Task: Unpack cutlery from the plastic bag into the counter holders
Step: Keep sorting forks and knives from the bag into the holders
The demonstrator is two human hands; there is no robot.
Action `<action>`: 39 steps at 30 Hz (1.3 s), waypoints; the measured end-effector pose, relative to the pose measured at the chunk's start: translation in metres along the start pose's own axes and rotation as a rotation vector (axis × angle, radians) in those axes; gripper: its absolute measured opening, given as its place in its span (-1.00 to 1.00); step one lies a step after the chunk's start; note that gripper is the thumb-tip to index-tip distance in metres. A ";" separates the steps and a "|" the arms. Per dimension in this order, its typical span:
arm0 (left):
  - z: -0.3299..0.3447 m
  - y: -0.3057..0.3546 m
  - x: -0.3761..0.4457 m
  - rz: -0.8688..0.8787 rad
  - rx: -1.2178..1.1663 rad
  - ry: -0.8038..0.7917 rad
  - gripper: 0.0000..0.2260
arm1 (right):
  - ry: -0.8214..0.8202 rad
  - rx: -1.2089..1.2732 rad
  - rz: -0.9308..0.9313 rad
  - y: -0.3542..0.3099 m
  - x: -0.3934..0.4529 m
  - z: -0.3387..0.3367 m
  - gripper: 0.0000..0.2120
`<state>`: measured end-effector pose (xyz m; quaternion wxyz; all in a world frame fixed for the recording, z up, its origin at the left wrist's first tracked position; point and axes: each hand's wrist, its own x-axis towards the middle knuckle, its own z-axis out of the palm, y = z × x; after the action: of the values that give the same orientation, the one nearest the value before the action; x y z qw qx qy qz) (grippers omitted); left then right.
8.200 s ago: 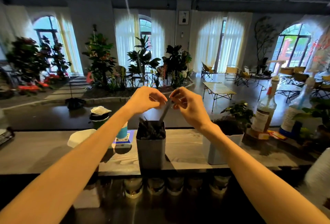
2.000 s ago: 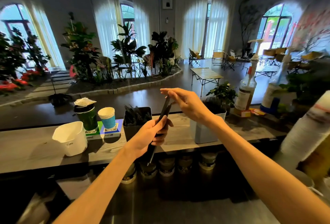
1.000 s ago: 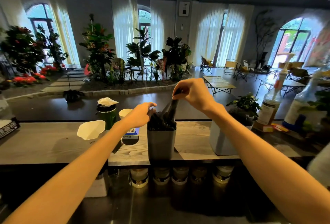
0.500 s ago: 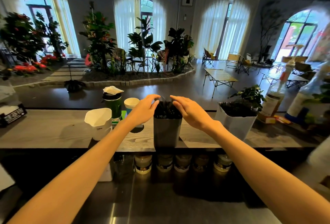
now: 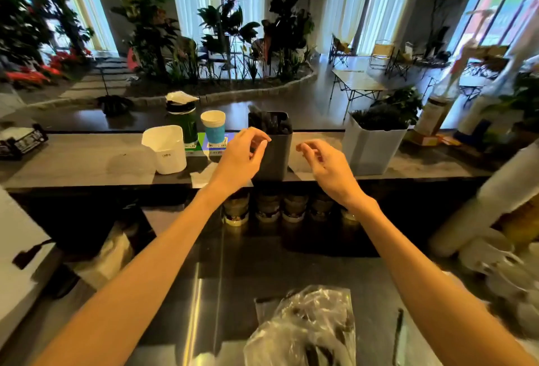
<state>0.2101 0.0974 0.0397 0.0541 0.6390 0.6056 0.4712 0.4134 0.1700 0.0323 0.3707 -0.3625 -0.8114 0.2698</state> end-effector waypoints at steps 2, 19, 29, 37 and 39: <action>0.014 0.002 -0.037 -0.080 -0.073 -0.076 -0.89 | -0.042 0.125 0.103 0.010 -0.048 0.010 -0.74; 0.166 -0.044 -0.340 -0.630 -0.097 -0.941 -0.66 | -0.536 -0.234 0.819 0.134 -0.339 0.106 -0.43; 0.183 -0.024 -0.320 -0.641 -0.064 -0.736 -0.36 | -0.520 -0.420 0.732 0.144 -0.325 0.110 -0.51; 0.178 -0.024 -0.314 -0.681 -0.047 -0.742 -0.55 | -0.663 -0.685 0.695 0.157 -0.332 0.126 -0.30; 0.177 -0.022 -0.311 -0.694 -0.078 -0.743 -0.58 | -0.653 -0.728 0.666 0.157 -0.331 0.129 -0.48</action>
<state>0.3673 -0.0648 -0.2385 0.4431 0.5220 0.7040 0.1885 0.5246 -0.0192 -0.2877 -0.1509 -0.5998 -0.7664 0.1734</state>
